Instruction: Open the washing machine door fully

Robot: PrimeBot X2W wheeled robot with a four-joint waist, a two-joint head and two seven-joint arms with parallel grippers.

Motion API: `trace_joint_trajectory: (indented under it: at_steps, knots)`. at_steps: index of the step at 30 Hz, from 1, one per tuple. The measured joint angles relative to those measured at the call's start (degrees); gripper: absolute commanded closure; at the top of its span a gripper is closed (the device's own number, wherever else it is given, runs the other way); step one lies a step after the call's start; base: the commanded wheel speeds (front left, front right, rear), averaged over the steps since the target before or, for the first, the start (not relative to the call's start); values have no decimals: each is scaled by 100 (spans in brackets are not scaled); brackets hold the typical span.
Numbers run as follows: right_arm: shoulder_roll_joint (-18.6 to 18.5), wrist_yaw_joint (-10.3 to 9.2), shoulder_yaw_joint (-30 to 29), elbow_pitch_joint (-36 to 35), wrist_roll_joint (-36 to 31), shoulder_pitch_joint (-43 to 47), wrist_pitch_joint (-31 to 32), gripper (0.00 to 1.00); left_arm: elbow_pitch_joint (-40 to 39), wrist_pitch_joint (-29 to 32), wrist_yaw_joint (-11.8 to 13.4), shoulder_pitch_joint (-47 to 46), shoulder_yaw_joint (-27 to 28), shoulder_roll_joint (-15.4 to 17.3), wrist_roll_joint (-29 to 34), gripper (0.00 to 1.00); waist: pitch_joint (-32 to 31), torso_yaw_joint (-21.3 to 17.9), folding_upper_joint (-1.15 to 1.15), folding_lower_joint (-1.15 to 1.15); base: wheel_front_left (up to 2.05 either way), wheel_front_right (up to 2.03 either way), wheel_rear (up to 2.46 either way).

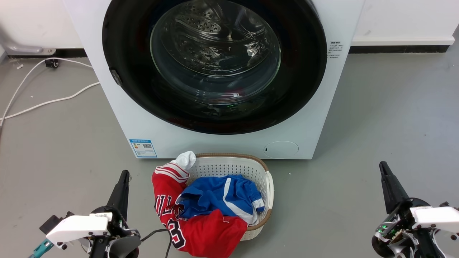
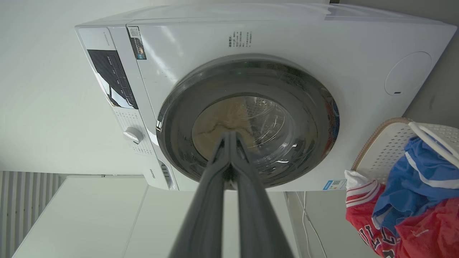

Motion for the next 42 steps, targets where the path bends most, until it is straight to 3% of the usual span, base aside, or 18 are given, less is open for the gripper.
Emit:
trace_joint_trajectory:
  at_steps: [42]
  knots:
    - [16, 0, -23, 1, -14, -1, 19, 100, 0, 1, 0, -2, 8, -2, 1, 100, 0, 0, 0, 0, 0, 0, 0]
